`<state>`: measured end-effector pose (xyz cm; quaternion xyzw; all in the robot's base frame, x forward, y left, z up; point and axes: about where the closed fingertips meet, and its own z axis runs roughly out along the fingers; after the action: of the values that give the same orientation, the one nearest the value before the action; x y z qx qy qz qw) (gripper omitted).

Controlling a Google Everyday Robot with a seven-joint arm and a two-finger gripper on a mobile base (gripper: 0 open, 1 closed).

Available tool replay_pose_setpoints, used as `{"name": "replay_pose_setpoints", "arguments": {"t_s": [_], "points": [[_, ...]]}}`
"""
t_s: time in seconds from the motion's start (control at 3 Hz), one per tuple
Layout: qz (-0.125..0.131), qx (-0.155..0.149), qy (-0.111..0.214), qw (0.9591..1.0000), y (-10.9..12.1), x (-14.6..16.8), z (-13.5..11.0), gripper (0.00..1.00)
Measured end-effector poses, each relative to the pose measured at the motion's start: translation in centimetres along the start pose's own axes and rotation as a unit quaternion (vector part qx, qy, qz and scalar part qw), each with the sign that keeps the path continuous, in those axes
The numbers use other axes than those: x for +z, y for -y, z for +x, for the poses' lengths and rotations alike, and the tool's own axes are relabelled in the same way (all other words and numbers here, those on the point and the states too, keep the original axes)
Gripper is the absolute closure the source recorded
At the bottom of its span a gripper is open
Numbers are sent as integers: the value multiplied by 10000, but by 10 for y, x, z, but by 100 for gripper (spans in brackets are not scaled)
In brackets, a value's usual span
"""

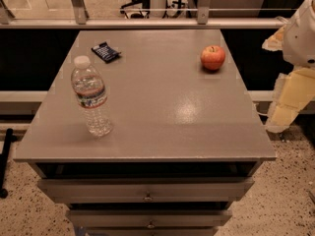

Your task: Knock water bottle over

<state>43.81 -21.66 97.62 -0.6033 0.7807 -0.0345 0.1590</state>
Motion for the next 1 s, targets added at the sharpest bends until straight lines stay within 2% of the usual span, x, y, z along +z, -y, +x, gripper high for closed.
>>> {"name": "replay_pose_setpoints", "arguments": {"t_s": [0.33,0.67,1.0], "points": [[1,0,0,10000,0,0,0,0],[-136,66,219,9996,1,7,-9,0],[-475,140,784,9957,-8,32,-59,0]]}}
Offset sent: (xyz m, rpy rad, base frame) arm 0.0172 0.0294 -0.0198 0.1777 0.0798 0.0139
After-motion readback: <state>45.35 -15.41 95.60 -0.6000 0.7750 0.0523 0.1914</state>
